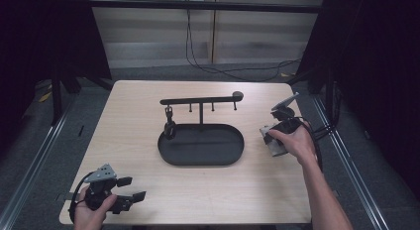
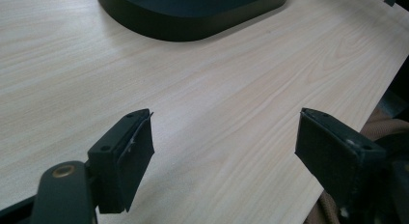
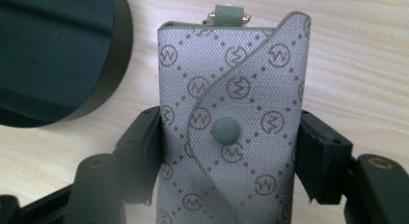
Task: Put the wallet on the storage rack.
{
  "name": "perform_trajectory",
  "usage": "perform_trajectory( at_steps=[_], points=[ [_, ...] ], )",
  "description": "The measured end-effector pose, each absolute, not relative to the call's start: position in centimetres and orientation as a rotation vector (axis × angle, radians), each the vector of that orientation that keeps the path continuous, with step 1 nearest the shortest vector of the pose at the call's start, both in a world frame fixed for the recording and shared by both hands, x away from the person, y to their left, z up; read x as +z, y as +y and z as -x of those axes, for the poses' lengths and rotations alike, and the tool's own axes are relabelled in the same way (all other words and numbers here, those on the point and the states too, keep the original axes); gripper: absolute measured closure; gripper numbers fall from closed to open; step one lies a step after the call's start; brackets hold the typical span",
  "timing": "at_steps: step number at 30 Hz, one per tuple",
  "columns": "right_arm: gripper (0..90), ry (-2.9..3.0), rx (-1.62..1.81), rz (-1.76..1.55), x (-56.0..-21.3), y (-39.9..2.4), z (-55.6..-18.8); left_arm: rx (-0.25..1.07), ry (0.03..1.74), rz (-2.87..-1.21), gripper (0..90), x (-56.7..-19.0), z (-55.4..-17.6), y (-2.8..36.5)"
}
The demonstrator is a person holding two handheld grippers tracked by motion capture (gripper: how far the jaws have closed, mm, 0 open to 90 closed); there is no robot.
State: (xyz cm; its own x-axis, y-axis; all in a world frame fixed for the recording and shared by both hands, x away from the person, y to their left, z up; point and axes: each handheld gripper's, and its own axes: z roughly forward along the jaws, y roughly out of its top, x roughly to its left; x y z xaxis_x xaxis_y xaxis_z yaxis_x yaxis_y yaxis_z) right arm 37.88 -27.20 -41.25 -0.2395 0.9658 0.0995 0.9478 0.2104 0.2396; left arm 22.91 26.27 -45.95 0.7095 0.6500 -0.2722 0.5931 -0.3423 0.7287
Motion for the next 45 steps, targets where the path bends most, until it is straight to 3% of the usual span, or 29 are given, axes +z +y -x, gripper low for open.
perform_trajectory(
  at_steps=[15,45],
  points=[
    [33.9,2.378,0.552,-1.855,-38.8,-26.6,-37.5,0.080,0.955,-2.038,20.4,-45.9,-22.9,26.3],
    [33.9,2.435,0.835,-1.835,-37.6,-22.9,-37.8,0.076,0.958,-2.036,19.8,-46.0,-23.0,26.3]
  ],
)
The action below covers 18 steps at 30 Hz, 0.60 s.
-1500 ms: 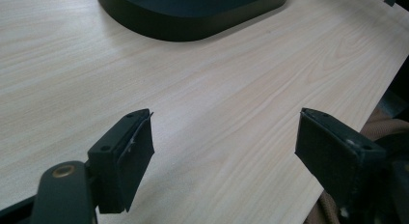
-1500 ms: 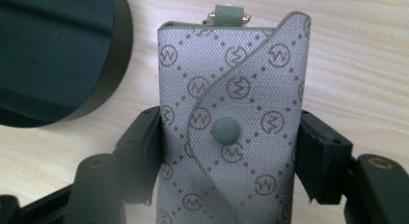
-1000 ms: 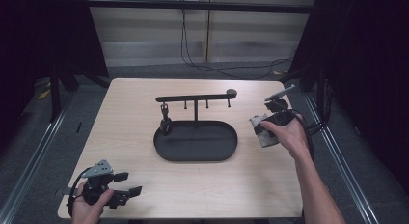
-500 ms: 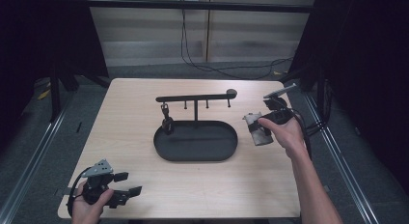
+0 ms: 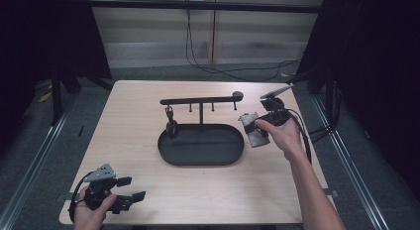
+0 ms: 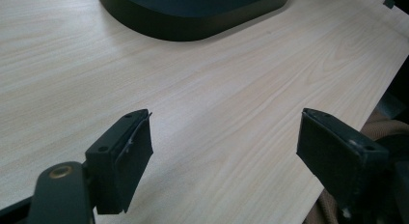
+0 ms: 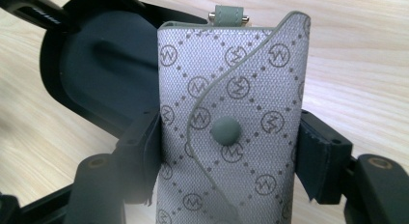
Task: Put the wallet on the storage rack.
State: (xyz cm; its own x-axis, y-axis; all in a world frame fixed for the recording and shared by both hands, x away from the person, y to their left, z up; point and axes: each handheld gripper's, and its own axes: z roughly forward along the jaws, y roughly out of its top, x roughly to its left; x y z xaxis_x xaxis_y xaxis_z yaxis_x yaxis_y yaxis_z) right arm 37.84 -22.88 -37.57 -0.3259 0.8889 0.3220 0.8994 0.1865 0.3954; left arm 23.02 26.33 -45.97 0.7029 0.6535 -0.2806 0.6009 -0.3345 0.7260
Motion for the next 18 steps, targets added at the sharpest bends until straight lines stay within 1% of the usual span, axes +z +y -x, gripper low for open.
perform_trajectory(
  at_steps=[18],
  points=[
    [33.9,-2.330,-0.937,1.776,-38.9,-20.7,-38.7,0.079,0.959,-2.043,19.9,-45.9,-23.0,26.2]
  ],
)
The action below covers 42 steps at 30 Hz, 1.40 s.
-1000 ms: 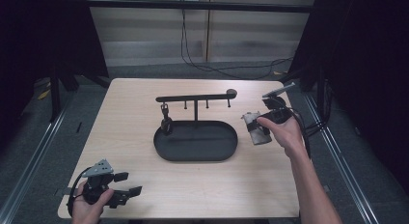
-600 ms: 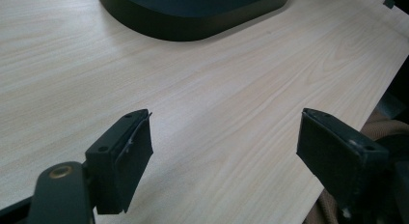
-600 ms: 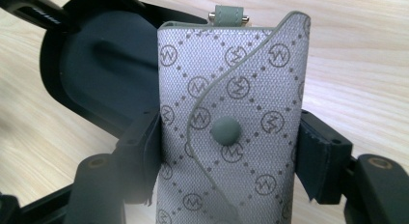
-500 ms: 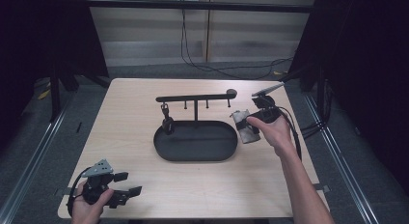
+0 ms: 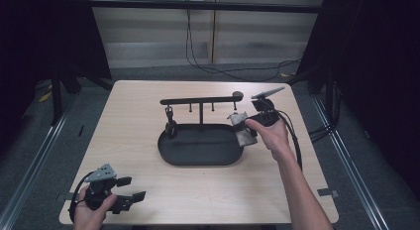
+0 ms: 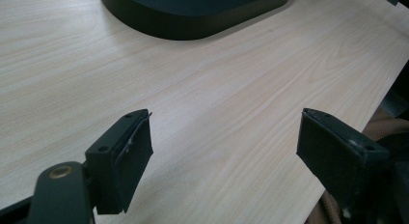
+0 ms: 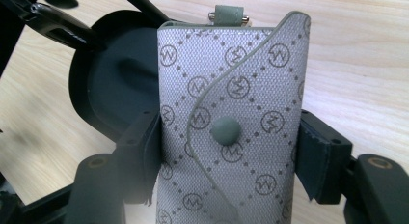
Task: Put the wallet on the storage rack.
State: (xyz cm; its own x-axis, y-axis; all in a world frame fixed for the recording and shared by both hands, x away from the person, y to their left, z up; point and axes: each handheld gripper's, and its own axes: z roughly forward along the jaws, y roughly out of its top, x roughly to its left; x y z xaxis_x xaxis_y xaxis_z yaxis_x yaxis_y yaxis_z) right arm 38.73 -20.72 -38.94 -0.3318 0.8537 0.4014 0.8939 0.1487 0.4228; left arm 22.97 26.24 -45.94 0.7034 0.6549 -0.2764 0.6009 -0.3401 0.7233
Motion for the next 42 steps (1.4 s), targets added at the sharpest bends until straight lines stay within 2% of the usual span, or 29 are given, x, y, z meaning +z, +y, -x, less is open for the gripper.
perform_trajectory(
  at_steps=[21,42],
  points=[
    [33.9,-2.232,-1.013,1.795,-42.7,-18.8,-39.1,0.071,0.963,-2.038,19.8,-46.0,-23.1,26.3],
    [33.8,-2.242,-0.920,1.815,-45.8,-16.8,-39.6,0.070,0.960,-2.039,19.8,-46.0,-23.1,26.5]
  ],
)
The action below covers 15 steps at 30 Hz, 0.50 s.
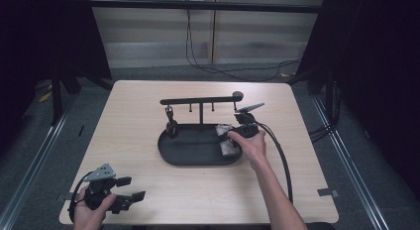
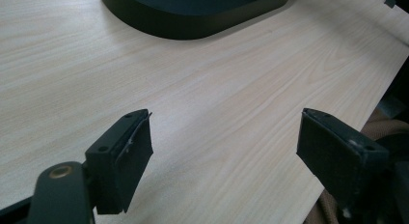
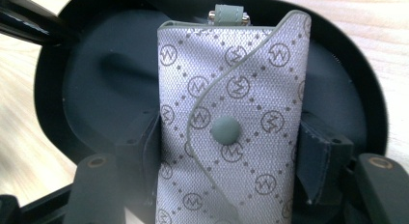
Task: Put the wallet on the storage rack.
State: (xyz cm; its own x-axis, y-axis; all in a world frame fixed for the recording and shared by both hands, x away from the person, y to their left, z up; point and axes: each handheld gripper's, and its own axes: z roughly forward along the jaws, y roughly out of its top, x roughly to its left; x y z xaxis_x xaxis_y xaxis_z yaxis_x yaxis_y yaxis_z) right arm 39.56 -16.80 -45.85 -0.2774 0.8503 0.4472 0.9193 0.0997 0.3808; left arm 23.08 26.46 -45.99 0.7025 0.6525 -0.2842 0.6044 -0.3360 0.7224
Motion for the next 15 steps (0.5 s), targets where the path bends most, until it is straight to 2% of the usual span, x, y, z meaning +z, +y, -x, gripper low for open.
perform_trajectory(
  at_steps=[15],
  points=[
    [32.3,-2.281,-0.903,1.842,-47.3,-16.3,-39.7,0.058,0.966,-2.039,19.8,-46.0,-23.1,26.5]
  ],
)
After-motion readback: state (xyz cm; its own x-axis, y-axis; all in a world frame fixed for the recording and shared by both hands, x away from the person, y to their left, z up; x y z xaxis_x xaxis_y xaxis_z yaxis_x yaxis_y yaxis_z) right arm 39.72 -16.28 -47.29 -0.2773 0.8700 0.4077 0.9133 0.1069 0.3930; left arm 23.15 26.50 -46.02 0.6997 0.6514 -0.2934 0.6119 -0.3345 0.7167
